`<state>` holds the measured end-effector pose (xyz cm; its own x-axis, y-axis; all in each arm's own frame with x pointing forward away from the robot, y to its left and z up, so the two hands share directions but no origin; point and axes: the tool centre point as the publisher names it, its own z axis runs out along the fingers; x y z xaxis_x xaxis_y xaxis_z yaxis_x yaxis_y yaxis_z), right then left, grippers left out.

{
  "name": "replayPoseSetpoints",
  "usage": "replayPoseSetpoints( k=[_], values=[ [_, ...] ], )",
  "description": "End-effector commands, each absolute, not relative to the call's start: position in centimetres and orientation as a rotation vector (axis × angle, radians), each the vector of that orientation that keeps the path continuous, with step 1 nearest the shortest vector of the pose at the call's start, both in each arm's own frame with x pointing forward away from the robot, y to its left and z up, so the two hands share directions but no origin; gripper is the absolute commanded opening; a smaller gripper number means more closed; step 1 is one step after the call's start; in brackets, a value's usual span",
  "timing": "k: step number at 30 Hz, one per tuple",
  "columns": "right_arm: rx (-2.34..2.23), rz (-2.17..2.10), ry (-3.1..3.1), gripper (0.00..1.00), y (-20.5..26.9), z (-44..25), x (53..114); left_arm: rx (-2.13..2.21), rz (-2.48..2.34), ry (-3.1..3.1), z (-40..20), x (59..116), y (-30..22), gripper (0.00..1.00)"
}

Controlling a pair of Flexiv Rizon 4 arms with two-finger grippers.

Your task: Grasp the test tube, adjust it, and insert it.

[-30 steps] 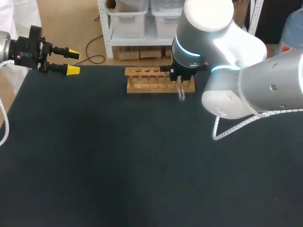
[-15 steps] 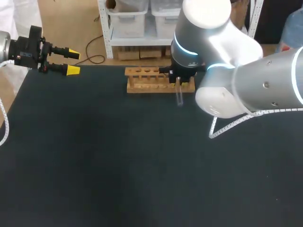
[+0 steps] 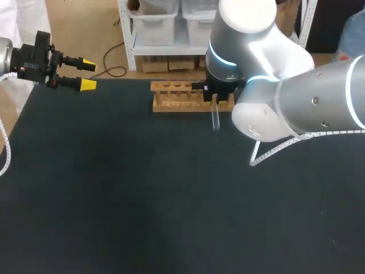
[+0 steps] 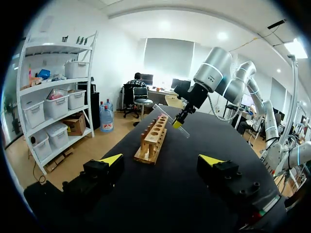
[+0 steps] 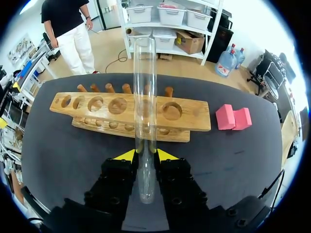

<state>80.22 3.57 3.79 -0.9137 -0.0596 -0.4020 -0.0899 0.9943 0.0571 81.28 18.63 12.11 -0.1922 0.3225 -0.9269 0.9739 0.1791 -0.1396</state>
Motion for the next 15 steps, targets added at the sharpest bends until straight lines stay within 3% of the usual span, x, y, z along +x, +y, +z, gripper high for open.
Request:
replayPoseSetpoints(
  k=[1, 15],
  values=[
    [-0.099, 0.106, 2.718, 0.0, 3.4, 4.4, 79.7, 1.25, -1.029, 1.655, 12.0, 81.2, 18.6, 1.0],
    [-0.007, 0.122, 2.639, 0.0, 2.3, 8.2, 76.9, 1.25, -1.029, 1.655, 12.0, 81.2, 18.6, 1.0]
  ],
)
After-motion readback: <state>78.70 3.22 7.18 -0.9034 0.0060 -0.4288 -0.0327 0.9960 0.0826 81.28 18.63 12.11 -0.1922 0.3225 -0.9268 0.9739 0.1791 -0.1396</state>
